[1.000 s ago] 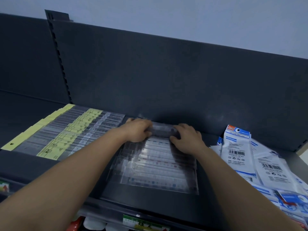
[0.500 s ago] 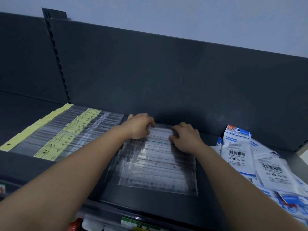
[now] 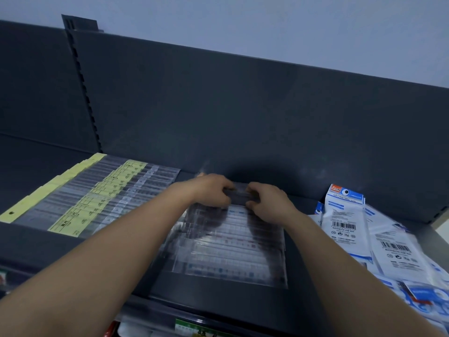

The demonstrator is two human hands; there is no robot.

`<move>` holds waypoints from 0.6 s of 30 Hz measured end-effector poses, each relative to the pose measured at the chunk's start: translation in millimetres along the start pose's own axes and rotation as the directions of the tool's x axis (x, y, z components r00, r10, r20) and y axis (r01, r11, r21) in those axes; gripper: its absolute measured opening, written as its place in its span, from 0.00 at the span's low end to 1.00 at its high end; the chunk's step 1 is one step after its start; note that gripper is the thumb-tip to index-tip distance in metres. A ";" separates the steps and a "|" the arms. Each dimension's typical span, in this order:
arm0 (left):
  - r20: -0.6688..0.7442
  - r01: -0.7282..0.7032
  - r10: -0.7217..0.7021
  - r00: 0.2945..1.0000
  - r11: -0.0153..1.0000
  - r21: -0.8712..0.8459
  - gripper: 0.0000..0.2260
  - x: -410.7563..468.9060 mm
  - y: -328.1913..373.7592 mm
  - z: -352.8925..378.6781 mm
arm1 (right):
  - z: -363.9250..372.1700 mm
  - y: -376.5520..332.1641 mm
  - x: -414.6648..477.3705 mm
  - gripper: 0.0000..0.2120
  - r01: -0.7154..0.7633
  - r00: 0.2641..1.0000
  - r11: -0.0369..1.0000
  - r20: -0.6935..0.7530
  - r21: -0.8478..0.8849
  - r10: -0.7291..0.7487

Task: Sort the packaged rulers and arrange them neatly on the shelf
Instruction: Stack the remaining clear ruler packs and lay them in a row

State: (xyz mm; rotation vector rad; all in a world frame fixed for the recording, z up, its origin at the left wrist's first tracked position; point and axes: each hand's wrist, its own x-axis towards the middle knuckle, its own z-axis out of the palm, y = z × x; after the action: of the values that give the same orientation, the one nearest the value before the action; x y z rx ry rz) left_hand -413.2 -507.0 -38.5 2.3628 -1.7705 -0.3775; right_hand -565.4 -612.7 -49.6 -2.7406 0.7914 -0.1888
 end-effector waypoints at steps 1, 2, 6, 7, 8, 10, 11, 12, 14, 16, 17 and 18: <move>0.014 0.019 -0.019 1.000 1.000 0.013 0.23 0.3 -0.1 -0.3 | 0.1 0.0 0.2 0.09 0.012 1.000 1.000 -0.005 -0.007 -0.012; 0.035 0.032 -0.033 0.999 0.999 0.021 0.23 0.4 -0.8 -0.2 | 0.2 0.0 0.5 0.09 0.022 1.000 1.000 -0.005 -0.009 -0.022; 0.112 0.113 -0.113 0.987 0.994 0.007 0.24 1.0 -4.7 -0.7 | -2.2 -0.1 1.2 0.05 0.002 0.999 1.000 0.040 0.024 -0.003; 0.105 0.137 -0.135 0.985 0.991 -0.011 0.23 1.6 -5.0 -2.4 | -3.1 -0.2 1.5 0.04 -0.006 0.998 0.999 0.060 0.034 0.004; 0.079 0.160 -0.157 0.984 0.987 -0.032 0.22 2.4 -4.9 -4.2 | -4.2 -0.5 1.7 0.04 -0.009 0.997 0.999 0.077 0.043 0.006; -0.004 0.199 -0.199 0.980 0.978 -0.068 0.19 4.9 -5.4 -7.6 | -5.7 -1.6 1.6 0.04 -0.008 0.996 0.998 0.093 0.054 0.003; -0.045 0.206 -0.210 0.977 0.975 -0.083 0.18 7.3 -6.5 -7.9 | -6.3 -2.3 1.4 0.04 -0.007 0.995 0.999 0.095 0.053 0.002; -0.078 0.206 -0.213 0.974 0.975 -0.086 0.15 9.5 -7.1 -7.9 | -6.9 -2.9 1.1 0.04 -0.009 0.995 0.999 0.097 0.050 0.004; -0.130 0.226 -0.234 0.964 0.971 -0.072 0.11 15.6 -9.2 -6.5 | -7.8 -3.4 0.6 0.04 -0.017 0.995 0.999 0.103 0.049 0.012; -0.153 0.275 -0.284 0.947 0.958 -0.076 0.08 21.8 -11.8 -5.1 | -8.4 -3.6 0.5 0.04 -0.021 0.993 0.998 0.114 0.053 0.015; -0.152 0.294 -0.303 0.941 0.953 -0.074 0.08 24.7 -13.0 -4.5 | -8.6 -3.7 0.7 0.05 -0.023 0.993 0.998 0.118 0.057 0.016; -0.144 0.310 -0.316 0.938 0.949 -0.062 0.07 26.6 -13.3 -4.2 | -8.7 -3.5 0.7 0.05 -0.022 0.993 0.998 0.119 0.062 0.015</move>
State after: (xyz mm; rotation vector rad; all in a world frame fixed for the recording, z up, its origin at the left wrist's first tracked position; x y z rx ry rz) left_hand -392.7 -528.7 -41.0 2.5716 -1.3106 -0.2580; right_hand -564.8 -612.2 -40.3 -2.6561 0.7652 -0.0455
